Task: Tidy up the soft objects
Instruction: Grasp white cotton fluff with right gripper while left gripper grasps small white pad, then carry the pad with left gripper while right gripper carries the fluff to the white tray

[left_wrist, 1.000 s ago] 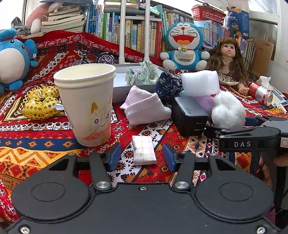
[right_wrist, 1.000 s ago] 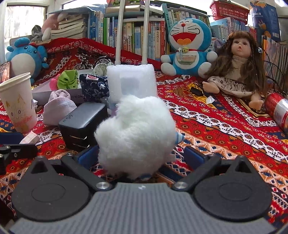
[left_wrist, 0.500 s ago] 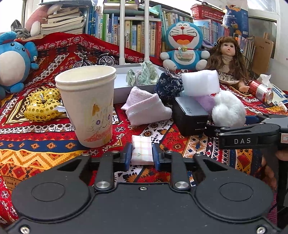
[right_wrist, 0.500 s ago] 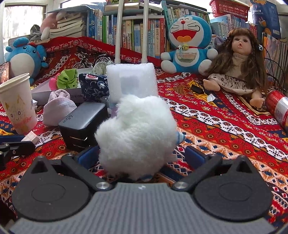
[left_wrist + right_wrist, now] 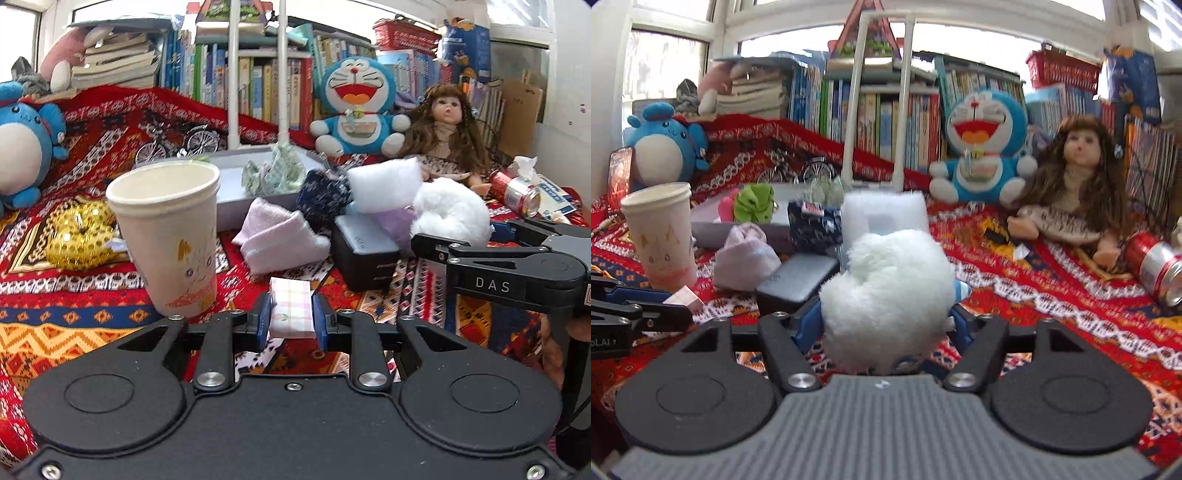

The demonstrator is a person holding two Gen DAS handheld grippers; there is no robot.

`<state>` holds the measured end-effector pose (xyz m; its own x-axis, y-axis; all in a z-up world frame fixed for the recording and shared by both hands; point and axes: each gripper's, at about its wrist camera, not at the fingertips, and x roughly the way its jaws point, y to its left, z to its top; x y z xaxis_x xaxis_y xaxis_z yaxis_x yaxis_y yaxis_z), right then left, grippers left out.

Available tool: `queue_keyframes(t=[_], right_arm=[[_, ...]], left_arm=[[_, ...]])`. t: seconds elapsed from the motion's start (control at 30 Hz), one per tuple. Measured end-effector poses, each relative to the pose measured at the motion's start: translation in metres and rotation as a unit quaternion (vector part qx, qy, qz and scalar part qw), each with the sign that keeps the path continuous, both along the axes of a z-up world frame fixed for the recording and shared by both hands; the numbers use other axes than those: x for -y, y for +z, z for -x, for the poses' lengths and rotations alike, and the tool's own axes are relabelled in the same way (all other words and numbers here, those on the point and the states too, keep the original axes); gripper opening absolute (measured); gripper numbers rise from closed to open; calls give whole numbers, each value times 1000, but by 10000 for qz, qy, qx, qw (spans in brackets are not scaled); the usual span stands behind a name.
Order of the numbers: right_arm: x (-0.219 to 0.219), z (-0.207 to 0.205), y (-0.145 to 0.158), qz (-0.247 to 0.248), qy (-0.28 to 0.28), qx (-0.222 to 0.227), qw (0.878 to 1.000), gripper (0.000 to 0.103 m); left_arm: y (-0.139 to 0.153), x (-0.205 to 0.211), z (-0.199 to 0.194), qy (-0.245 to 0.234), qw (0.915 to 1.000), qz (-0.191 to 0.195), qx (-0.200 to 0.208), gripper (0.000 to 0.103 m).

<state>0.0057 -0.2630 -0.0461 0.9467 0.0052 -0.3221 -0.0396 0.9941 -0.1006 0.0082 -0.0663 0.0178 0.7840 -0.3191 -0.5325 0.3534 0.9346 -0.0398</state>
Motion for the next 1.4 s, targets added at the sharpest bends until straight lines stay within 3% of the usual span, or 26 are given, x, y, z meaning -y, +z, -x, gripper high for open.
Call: queue_keyframes(t=[0.43, 0.9, 1.13, 1.27, 1.4], right_arm=[[-7, 4, 46, -127, 271, 373, 9989, 71], [-11, -58, 97, -710, 767, 50, 9945, 71], [-22, -116, 122, -873, 1057, -365, 9899, 71], [-28, -154, 124, -1060, 1116, -684, 9857, 71], [-35, -192, 116, -1132, 1063, -929, 9835, 71]], left_arm=[[66, -11, -1, -371, 9973, 346, 532, 23], [134, -68, -75, 168, 9950, 646, 749, 23], [148, -73, -146, 325, 9962, 759, 285, 23], [142, -69, -191, 403, 9962, 778, -13, 23], [129, -60, -225, 481, 9972, 563, -116, 23]])
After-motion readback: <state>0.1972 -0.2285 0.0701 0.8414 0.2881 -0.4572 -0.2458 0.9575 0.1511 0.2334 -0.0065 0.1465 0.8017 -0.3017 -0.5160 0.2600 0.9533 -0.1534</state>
